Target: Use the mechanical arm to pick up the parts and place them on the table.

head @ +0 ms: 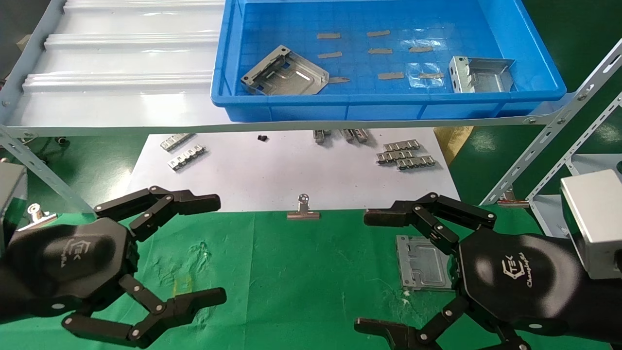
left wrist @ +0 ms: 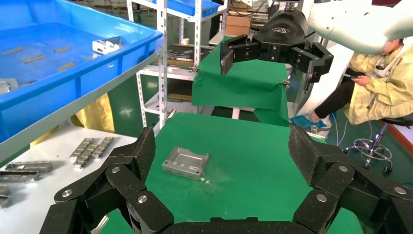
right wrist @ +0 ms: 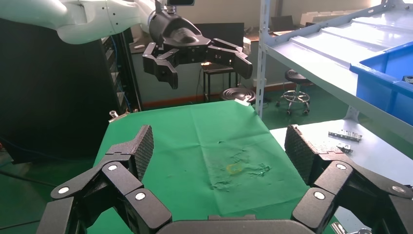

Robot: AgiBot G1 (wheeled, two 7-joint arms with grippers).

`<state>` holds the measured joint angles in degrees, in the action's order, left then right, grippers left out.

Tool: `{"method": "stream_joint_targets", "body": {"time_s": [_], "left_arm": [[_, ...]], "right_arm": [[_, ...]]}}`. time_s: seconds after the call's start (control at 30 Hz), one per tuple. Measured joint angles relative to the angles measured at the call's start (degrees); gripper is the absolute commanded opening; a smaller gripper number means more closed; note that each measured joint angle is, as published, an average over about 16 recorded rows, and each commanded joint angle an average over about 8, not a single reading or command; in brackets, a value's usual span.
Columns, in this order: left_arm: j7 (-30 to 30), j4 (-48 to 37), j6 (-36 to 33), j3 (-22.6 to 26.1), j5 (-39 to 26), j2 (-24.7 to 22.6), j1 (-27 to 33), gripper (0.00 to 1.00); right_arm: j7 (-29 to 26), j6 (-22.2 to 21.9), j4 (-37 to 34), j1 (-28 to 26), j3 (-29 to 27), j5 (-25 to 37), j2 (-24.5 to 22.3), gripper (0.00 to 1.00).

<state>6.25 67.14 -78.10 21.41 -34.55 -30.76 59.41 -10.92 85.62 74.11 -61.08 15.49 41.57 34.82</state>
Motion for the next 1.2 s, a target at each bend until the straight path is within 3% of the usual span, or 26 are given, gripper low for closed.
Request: {"method": "stream_joint_targets", "body": {"time_s": [1.2], "left_arm": [[0.0,0.0,0.0,0.0,0.0,0.0,0.0,1.00]], "right_arm": [[0.3,0.1,-0.7,-0.6,0.7,0.4,0.2,1.00]]}}
